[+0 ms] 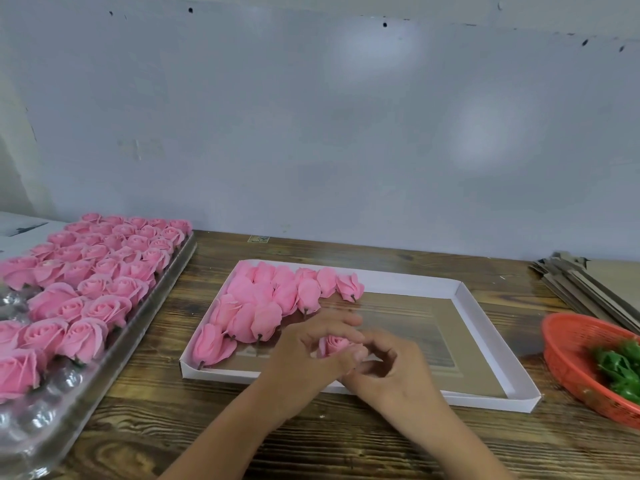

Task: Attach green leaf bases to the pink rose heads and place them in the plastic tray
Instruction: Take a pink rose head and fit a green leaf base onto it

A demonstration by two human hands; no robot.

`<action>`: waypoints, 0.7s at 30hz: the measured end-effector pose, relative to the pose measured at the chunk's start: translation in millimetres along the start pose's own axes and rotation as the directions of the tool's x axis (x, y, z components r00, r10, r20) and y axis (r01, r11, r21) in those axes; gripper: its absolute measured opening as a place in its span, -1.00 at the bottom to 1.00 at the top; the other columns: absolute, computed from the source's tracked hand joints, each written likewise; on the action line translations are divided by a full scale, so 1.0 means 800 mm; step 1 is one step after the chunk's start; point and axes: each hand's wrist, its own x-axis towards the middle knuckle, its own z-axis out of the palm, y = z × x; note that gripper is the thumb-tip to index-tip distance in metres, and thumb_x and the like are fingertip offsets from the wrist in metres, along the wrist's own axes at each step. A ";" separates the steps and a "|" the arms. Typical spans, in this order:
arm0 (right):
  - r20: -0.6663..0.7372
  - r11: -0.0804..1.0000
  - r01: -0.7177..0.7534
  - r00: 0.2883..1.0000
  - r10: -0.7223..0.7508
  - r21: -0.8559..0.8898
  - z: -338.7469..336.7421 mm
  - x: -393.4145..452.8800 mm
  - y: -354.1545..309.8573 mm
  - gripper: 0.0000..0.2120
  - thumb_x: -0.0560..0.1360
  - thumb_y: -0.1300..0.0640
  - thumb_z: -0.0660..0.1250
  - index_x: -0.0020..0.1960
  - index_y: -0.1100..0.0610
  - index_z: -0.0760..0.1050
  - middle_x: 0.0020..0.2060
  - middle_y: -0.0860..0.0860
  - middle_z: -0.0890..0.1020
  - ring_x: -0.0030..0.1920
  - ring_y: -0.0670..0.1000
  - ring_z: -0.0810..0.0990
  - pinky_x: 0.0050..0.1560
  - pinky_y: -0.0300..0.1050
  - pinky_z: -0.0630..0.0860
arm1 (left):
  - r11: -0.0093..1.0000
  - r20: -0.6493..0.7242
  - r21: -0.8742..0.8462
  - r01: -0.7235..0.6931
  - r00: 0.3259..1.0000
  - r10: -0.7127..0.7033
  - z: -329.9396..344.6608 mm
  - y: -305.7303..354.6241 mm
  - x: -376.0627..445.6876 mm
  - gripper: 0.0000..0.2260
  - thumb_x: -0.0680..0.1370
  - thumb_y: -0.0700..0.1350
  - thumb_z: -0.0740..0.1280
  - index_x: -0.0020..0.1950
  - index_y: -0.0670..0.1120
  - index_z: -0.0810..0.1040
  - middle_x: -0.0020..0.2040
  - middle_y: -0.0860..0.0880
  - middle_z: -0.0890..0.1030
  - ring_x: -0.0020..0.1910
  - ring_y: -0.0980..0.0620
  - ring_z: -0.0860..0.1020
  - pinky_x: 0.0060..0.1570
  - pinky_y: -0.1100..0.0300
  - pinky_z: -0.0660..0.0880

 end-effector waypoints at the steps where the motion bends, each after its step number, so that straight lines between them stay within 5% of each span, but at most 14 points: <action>1: 0.003 1.000 0.012 1.000 -0.012 0.015 0.000 0.000 -0.001 -0.80 0.37 0.27 0.51 -0.07 0.04 0.70 -0.19 0.04 0.72 -0.19 -0.11 0.66 -0.18 -0.34 0.52 | 1.000 0.015 0.013 0.020 1.000 -0.020 0.000 0.002 0.000 -0.88 0.43 -0.04 0.57 -0.09 0.16 0.73 0.18 0.21 0.65 0.22 0.21 0.58 0.15 0.35 0.49; 4: 0.006 0.998 0.049 0.999 -0.049 0.034 0.001 0.000 0.002 -0.76 0.35 0.26 0.50 -0.02 0.03 0.70 -0.14 -0.05 0.74 -0.11 -0.13 0.69 -0.12 -0.36 0.53 | 0.998 0.055 0.033 0.053 0.997 -0.055 -0.001 0.003 0.000 -0.75 0.36 0.14 0.52 0.01 0.17 0.70 0.16 0.21 0.65 0.16 0.20 0.61 0.09 0.37 0.51; 8: -0.040 0.993 0.025 0.999 -0.021 0.116 0.002 0.003 0.010 -0.66 0.27 0.14 0.52 0.05 0.04 0.69 -0.08 -0.04 0.74 -0.03 -0.07 0.71 -0.05 -0.29 0.56 | 0.999 0.100 0.015 0.052 0.994 -0.053 -0.002 0.001 0.000 -0.67 0.44 0.05 0.54 0.19 0.15 0.63 0.17 0.08 0.66 0.21 0.05 0.60 0.26 0.06 0.56; 13: -0.194 0.983 0.003 0.980 0.034 0.186 0.000 0.008 0.014 -0.60 0.17 -0.04 0.59 0.01 -0.12 0.66 -0.11 -0.04 0.74 -0.07 -0.06 0.71 -0.09 -0.22 0.61 | 0.995 0.167 0.015 0.102 0.981 -0.103 -0.006 -0.001 0.001 -0.43 0.43 0.02 0.56 0.39 0.25 0.46 0.35 0.15 0.56 0.38 0.12 0.49 0.38 -0.10 0.43; 21: -0.235 0.999 -0.006 0.972 0.018 0.053 0.004 0.009 0.028 -0.60 0.14 -0.03 0.54 -0.01 -0.14 0.65 -0.13 -0.12 0.72 -0.12 -0.12 0.69 -0.15 -0.29 0.59 | 0.997 0.014 0.060 0.051 0.999 -0.052 -0.001 -0.005 0.003 -0.64 0.44 0.01 0.55 0.22 0.18 0.63 0.19 0.11 0.68 0.23 0.09 0.61 0.29 -0.03 0.53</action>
